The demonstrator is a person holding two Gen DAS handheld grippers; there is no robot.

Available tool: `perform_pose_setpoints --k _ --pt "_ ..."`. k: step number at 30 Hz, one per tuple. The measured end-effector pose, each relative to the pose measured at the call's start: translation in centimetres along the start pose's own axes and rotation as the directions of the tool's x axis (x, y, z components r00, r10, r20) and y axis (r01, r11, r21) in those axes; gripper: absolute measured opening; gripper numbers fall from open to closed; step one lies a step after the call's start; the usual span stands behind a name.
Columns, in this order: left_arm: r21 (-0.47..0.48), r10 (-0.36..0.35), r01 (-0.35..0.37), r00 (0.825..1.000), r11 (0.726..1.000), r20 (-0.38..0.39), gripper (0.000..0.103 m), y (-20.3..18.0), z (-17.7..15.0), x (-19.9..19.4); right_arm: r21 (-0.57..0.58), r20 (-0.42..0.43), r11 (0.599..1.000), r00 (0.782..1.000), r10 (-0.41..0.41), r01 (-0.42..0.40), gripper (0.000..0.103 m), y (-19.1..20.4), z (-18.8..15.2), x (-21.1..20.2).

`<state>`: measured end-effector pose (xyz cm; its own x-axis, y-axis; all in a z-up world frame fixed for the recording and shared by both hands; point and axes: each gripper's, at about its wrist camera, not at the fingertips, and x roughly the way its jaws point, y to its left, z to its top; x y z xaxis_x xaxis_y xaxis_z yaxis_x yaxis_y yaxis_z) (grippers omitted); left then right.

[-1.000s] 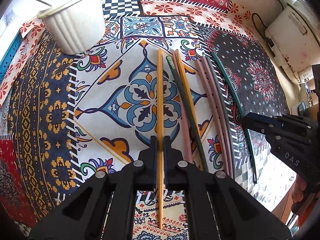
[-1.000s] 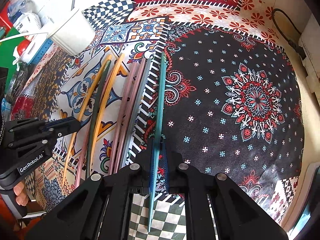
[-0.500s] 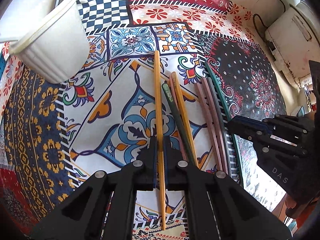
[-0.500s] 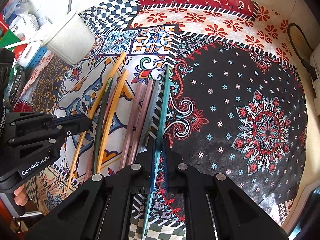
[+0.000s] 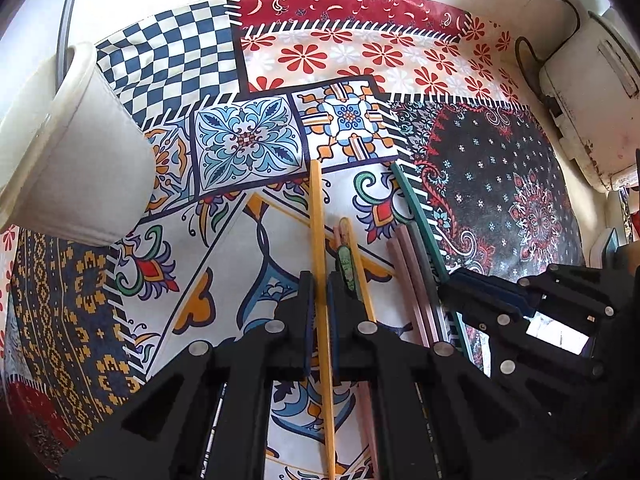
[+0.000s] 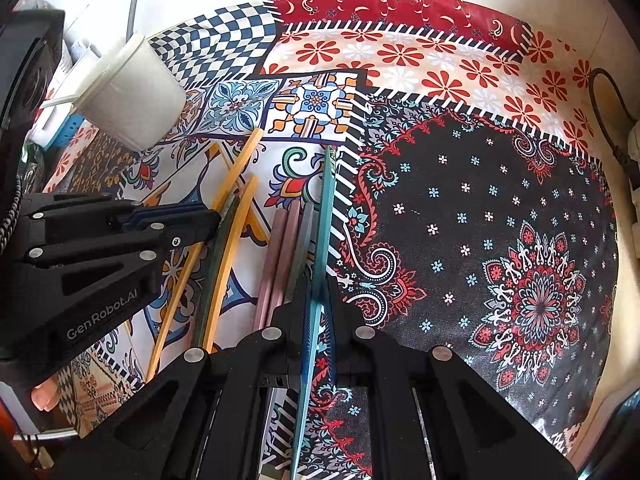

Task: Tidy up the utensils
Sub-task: 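Grasp a yellow wooden chopstick with the left tool while the right tool grasps the teal stick, then lift the yellow chopstick with the left tool while the right tool lifts the teal stick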

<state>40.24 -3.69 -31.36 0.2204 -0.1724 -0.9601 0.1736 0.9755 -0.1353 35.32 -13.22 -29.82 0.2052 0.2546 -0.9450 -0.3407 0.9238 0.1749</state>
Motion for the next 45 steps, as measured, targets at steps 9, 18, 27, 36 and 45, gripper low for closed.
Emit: perform_pose_setpoints --k 9,18,27,36,45 --pt "-0.01 -0.008 0.008 1.0 1.0 0.0 0.005 -0.4 0.1 0.2 0.044 -0.006 0.999 1.0 0.02 -0.02 0.005 0.5 0.4 0.4" --pt "-0.067 -0.048 0.053 0.995 0.996 0.085 0.005 1.4 -1.9 -4.0 0.068 0.063 0.996 0.997 0.051 -0.056 0.005 -0.9 0.0 -2.8" --pt "-0.073 0.016 0.0 0.975 0.997 0.221 0.005 1.3 -3.8 -9.6 0.052 0.159 0.995 0.984 0.079 -0.089 0.004 -0.8 -0.1 -6.9" --pt "-0.099 0.003 0.031 0.945 0.995 0.326 0.005 1.6 -5.4 -14.0 0.008 0.242 0.994 0.965 0.103 -0.109 0.003 0.7 0.3 -10.2" --pt "-0.136 0.011 0.046 0.921 0.99 0.39 0.004 2.2 -6.5 -17.0 0.025 0.141 0.994 0.984 0.105 -0.109 0.003 0.4 0.1 -7.0"
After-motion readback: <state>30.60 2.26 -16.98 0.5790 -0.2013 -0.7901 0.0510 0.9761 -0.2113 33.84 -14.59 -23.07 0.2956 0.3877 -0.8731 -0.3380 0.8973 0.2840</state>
